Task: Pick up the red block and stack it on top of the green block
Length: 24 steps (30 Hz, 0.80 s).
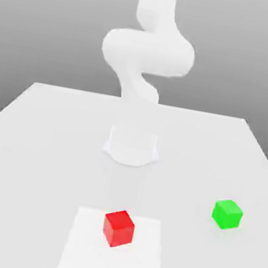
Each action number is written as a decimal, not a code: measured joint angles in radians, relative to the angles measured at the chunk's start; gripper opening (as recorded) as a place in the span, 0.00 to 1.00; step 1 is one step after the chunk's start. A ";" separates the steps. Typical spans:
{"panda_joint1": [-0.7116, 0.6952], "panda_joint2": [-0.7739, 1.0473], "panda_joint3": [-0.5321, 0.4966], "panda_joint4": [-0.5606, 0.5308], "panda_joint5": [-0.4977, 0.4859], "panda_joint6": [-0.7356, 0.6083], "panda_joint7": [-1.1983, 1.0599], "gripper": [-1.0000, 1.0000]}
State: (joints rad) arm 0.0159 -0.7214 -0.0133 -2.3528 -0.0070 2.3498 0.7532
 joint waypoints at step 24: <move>0.075 0.889 -0.057 -0.425 0.066 0.596 -0.506 0.50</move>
State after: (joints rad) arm 0.0907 0.1680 -0.0699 -2.7779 0.0586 2.9460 0.2475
